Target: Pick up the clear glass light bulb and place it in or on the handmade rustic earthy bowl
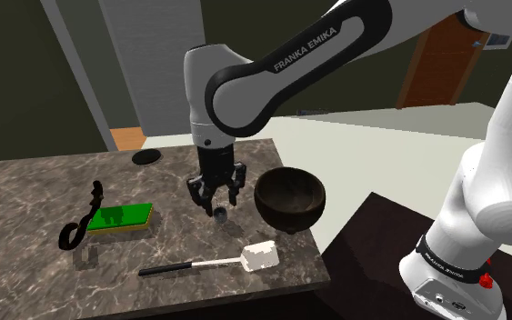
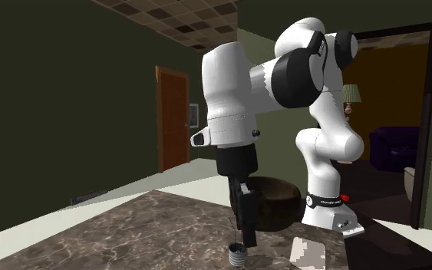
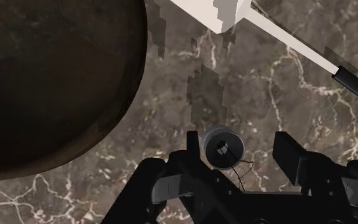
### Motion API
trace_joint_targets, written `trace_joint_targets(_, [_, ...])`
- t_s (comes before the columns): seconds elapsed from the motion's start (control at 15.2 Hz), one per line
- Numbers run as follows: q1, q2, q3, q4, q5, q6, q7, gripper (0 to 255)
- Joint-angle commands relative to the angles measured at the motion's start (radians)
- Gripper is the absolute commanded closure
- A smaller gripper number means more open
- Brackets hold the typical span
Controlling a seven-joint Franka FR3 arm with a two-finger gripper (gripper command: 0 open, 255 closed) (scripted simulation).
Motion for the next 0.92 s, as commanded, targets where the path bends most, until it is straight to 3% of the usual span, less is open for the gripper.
trace_joint_targets(0.0, [0.0,0.0,0.0,0.0,0.0,0.0,0.0,255])
trace_joint_targets(0.53, [0.0,0.0,0.0,0.0,0.0,0.0,0.0,255])
trace_joint_targets(0.86, [-0.003,-0.029,-0.001,0.036,0.008,-0.064,0.001,255])
